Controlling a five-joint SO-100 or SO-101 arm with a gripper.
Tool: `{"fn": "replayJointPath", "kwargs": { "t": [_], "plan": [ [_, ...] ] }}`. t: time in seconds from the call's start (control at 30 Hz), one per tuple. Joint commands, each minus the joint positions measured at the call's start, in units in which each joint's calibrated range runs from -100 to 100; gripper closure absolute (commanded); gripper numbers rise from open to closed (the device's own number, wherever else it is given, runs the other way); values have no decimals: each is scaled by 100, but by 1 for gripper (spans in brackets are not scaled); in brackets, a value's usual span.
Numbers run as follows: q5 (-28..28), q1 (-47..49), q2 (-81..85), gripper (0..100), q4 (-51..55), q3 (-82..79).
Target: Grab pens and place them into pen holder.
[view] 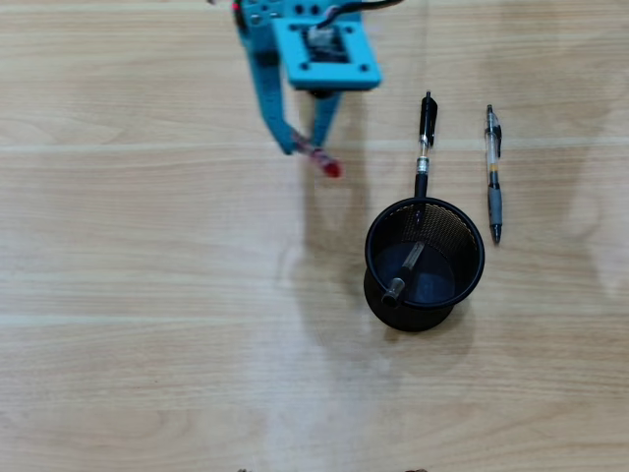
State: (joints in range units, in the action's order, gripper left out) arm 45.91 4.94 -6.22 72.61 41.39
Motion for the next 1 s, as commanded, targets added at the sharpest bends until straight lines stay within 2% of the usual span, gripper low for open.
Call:
{"fn": "replayJointPath", "kwargs": {
  "t": [0.0, 0.33, 0.5, 0.77, 0.97],
  "plan": [
    [240, 385, 318, 98, -819, 39],
    [856, 966, 335, 98, -3260, -2315],
    [883, 1055, 402, 98, -4240, -3446],
    [883, 1055, 402, 98, -4996, -4198],
    [851, 1103, 411, 96, -5005, -4216]
  ]
}}
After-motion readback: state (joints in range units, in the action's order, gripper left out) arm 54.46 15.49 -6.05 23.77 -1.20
